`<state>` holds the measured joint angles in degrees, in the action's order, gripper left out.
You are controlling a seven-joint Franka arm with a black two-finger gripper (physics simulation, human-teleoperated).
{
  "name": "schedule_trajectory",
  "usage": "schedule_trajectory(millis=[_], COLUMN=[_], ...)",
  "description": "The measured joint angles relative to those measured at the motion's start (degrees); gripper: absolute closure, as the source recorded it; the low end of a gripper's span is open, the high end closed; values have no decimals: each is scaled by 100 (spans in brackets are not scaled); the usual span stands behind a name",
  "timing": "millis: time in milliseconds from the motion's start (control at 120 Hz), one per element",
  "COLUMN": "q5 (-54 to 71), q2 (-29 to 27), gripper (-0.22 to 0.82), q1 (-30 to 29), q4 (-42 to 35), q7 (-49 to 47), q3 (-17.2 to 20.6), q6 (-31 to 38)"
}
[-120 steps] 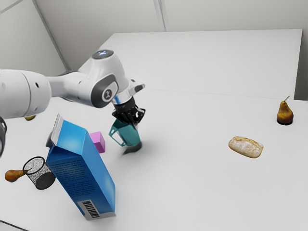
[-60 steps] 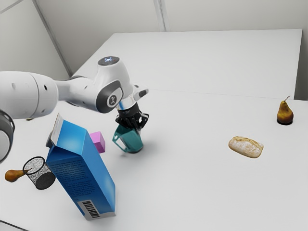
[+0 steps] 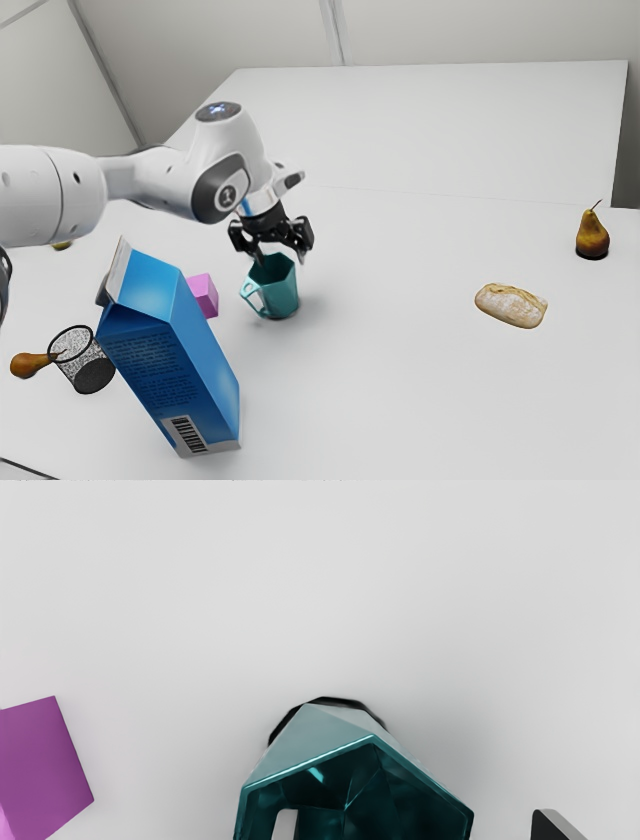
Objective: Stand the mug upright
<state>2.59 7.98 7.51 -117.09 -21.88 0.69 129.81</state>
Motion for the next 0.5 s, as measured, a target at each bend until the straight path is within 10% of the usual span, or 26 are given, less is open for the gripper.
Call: schedule_trajectory(millis=[500], q5=[336], q2=[-473], gripper=[1], q1=[223], q4=[1271], q7=[472], q3=[-25], q6=[-1350])
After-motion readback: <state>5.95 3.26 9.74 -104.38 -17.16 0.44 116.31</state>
